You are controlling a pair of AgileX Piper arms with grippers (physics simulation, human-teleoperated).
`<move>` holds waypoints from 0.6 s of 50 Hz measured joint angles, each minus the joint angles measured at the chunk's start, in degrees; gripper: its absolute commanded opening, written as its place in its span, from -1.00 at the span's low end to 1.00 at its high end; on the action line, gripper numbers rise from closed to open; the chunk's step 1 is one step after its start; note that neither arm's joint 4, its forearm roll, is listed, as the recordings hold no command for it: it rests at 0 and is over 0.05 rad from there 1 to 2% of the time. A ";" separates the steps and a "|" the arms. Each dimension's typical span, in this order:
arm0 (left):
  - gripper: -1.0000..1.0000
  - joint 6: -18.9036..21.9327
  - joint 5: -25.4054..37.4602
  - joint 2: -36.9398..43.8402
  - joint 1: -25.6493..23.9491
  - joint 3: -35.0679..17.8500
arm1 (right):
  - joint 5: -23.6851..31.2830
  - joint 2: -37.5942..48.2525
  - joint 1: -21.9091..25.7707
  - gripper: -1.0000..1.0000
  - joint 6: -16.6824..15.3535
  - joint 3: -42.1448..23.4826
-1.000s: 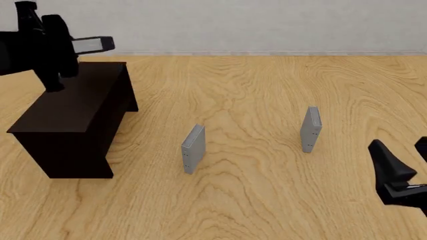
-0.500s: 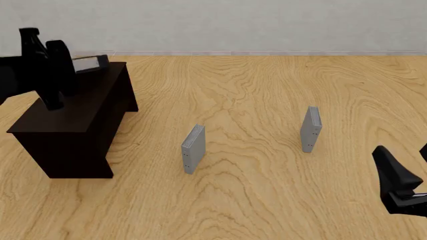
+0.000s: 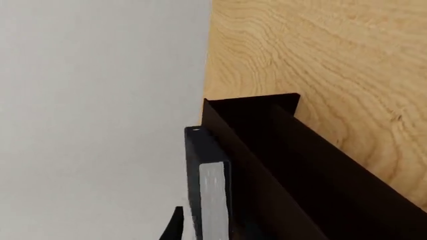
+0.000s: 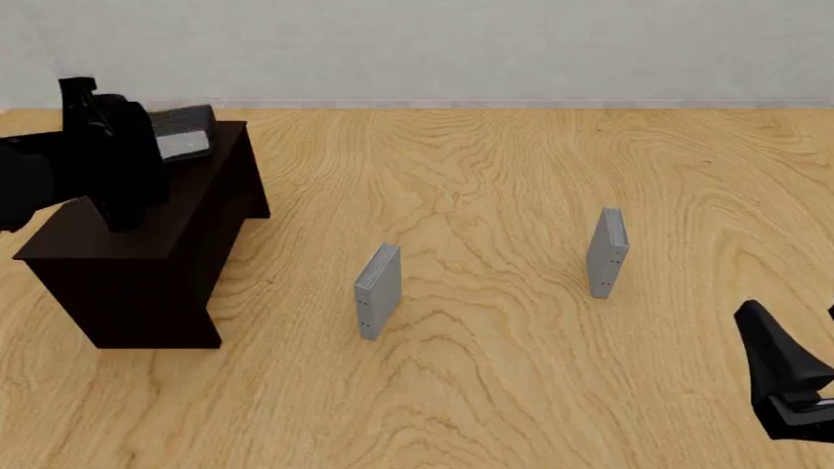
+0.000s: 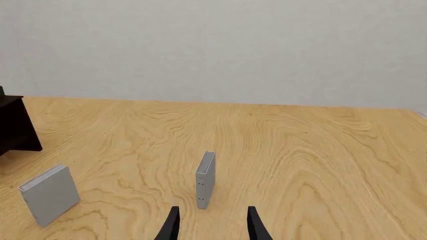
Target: Pick up the book in the middle and place it on the cabinet shelf.
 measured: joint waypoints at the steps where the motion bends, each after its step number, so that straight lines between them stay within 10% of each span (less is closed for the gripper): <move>1: 1.00 0.03 0.19 0.17 -0.10 0.27 | 0.01 -0.01 -0.01 1.00 0.02 0.00; 30: 1.00 -3.68 7.86 -2.12 -2.23 -0.61 | 3.05 -2.93 -0.21 1.00 0.34 0.00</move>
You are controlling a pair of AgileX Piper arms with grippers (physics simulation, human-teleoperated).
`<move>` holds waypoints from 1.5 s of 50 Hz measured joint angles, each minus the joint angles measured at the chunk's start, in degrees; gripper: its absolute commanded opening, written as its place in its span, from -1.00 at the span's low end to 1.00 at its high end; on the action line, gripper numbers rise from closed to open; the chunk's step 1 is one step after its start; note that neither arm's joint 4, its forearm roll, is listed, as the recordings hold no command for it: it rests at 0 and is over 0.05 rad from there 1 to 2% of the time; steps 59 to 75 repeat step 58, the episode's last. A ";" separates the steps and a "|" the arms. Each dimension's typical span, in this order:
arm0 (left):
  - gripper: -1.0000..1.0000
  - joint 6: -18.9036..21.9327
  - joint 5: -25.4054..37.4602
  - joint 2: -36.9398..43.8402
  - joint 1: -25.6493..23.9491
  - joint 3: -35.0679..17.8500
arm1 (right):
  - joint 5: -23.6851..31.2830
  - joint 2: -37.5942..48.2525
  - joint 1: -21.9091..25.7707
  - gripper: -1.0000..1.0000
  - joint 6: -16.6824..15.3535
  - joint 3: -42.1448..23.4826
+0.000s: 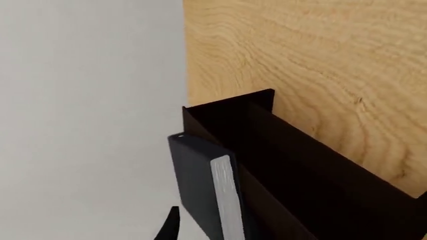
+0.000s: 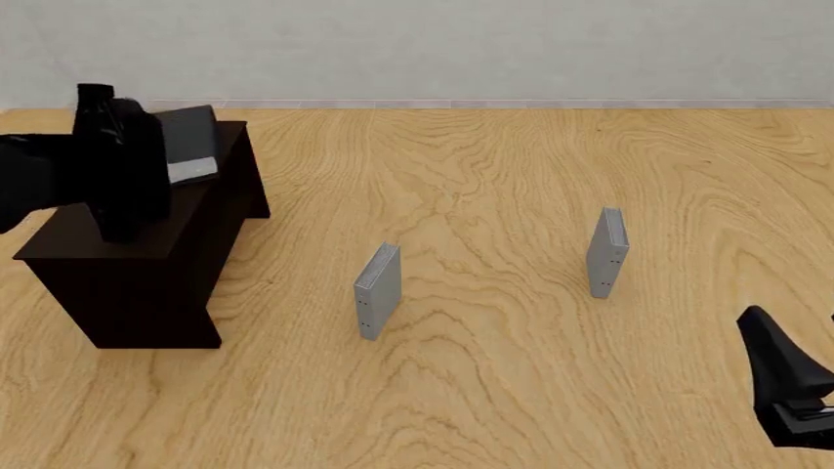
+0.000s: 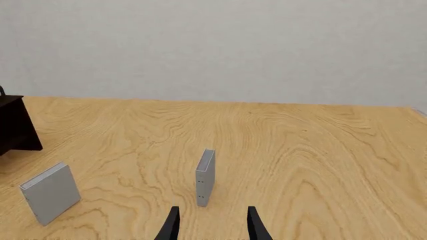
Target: Pick up the book in the middle and place it on the cabinet shelf.
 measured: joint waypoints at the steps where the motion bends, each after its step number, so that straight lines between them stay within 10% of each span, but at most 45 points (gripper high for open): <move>1: 1.00 -0.27 0.76 -0.18 -0.14 -0.23 | -0.01 0.01 0.00 1.00 -0.01 0.00; 15: 1.00 -4.20 13.74 -2.80 -2.65 -4.49 | -1.56 1.55 0.06 1.00 -0.02 0.00; 42: 1.00 -22.35 36.91 -5.26 -10.16 -23.57 | -26.99 27.07 0.15 1.00 -0.15 0.00; 58: 1.00 -39.06 34.45 -10.67 -14.11 -23.93 | -26.23 26.29 0.08 1.00 -0.20 0.00; 75: 1.00 -39.06 34.45 -10.67 -14.11 -23.93 | -26.23 26.29 0.08 1.00 -0.20 0.00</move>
